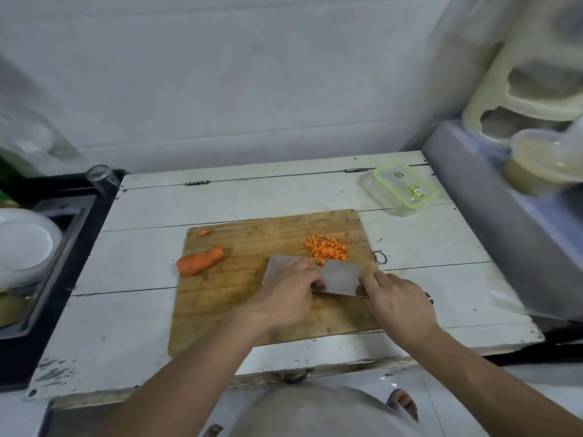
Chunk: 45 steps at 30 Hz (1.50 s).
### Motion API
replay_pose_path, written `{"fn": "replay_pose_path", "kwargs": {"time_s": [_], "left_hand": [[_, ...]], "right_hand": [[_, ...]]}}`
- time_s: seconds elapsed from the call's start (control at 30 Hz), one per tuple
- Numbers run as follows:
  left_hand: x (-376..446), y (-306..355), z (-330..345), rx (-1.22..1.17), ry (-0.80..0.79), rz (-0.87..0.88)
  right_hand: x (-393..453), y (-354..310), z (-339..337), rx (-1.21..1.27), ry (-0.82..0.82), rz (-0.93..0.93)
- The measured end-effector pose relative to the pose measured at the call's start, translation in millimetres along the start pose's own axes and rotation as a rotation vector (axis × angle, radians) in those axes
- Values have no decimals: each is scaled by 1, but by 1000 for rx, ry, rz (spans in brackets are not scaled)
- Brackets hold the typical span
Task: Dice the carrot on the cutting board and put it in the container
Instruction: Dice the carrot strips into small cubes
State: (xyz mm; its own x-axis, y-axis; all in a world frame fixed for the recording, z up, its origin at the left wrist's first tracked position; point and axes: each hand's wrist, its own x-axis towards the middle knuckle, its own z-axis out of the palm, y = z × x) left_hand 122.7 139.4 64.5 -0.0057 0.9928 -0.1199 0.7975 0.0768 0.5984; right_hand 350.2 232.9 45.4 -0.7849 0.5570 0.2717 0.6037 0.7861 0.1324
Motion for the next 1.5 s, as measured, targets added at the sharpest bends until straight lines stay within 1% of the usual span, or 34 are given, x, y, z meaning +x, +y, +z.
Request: {"fn": "replay_pose_path", "kwargs": {"time_s": [0.03,0.13,0.27,0.3,0.4,0.47,0.57,0.63,0.7,0.77,0.87,0.9,1.0,1.07,1.13,1.2,1.3,1.33,1.43,1.47,1.5], "left_hand": [[9,0,5,58,-47,-14],[35,-1,2,143,-42,-79],[60,-5,-7,113,-125,-130],[64,-6,-8,91,-123,-129],[66,-4,-12,-3,-51,-147],[66,-3,-10,-30,-84,-174],[69,-1,-5,41,-175,-141],[76,-4,-3,55,-187,-141],[82,-6,-3,46,-160,-130],[85,-10,-5,8,-82,-120],[80,-14,-13,-150,38,-169],[78,-14,-16,-170,11,-145],[75,-10,-12,-85,-233,-51],[81,-12,-8,-8,-254,-53],[88,-13,-7,10,-194,-78],[87,-15,-11,-48,-65,-117],[73,-19,-22,-316,218,-218],[66,-19,-27,-369,318,-258],[32,-31,-36,-420,615,-425],[16,-37,-35,-404,685,-477],[1,-44,-32,-366,702,-522]], "right_hand": [[1,-1,1,-16,17,-10],[3,1,2,-41,-11,4],[1,5,-1,-55,-54,28],[0,6,-3,-55,-64,33],[-4,6,-4,-65,-94,55],[-5,6,-2,-76,-103,55],[-6,5,0,-79,-124,45],[-5,4,1,-82,-123,43],[-5,4,1,-85,-117,45],[-5,4,0,-86,-112,48],[-7,4,1,-87,-115,59],[-7,4,2,-84,-113,61],[-8,4,4,-75,-108,62],[-8,3,3,-74,-104,66],[-7,4,1,-68,-99,82],[-8,5,-2,-48,-89,98],[-13,5,-3,-30,-91,133],[-15,5,-2,-22,-104,152],[-20,1,-2,36,-155,228],[-20,0,-5,63,-168,269],[-18,-3,-7,88,-181,320]]}}
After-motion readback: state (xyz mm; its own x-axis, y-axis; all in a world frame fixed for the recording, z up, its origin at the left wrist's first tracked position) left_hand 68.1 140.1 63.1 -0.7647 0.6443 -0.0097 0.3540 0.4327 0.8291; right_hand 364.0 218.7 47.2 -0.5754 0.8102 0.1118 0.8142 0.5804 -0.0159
